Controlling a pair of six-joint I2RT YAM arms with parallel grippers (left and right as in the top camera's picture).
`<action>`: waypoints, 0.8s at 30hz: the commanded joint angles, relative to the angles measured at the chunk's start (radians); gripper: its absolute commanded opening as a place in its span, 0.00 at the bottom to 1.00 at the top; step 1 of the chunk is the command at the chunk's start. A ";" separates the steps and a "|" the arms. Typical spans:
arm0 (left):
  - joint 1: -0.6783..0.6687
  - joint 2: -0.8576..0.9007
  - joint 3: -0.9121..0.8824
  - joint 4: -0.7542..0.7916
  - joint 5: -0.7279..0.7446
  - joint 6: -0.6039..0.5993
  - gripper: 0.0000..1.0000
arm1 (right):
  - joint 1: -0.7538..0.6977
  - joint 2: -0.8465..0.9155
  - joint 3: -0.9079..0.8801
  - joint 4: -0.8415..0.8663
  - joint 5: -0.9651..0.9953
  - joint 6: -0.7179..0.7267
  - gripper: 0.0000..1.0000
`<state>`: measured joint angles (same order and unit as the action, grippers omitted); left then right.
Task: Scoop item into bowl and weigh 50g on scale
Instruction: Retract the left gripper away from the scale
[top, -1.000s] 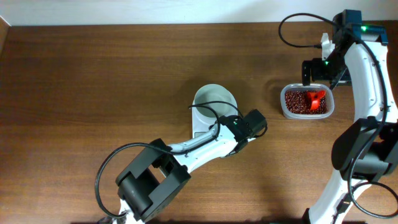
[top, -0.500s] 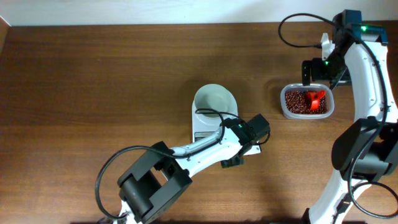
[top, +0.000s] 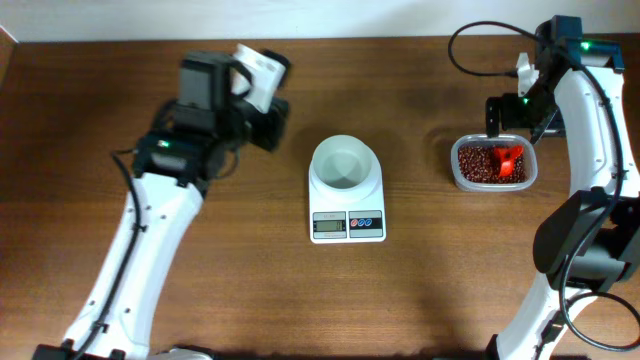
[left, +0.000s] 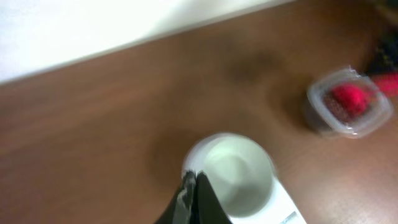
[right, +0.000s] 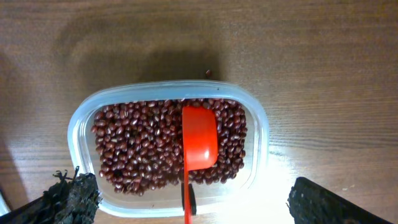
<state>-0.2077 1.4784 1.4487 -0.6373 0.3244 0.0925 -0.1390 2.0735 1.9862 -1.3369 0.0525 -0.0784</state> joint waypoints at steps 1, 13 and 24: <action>0.129 0.018 0.012 0.069 -0.133 -0.172 0.00 | -0.006 -0.003 0.022 -0.002 0.005 0.007 0.99; 0.237 0.150 0.010 -0.371 -0.309 -0.395 0.04 | -0.006 -0.003 0.022 -0.002 0.005 0.007 0.99; 0.237 0.274 0.009 -0.527 -0.400 -0.368 0.99 | -0.006 -0.003 0.022 -0.002 0.005 0.007 0.99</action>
<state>0.0250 1.7470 1.4570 -1.1629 -0.0608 -0.2840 -0.1390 2.0735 1.9881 -1.3380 0.0528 -0.0776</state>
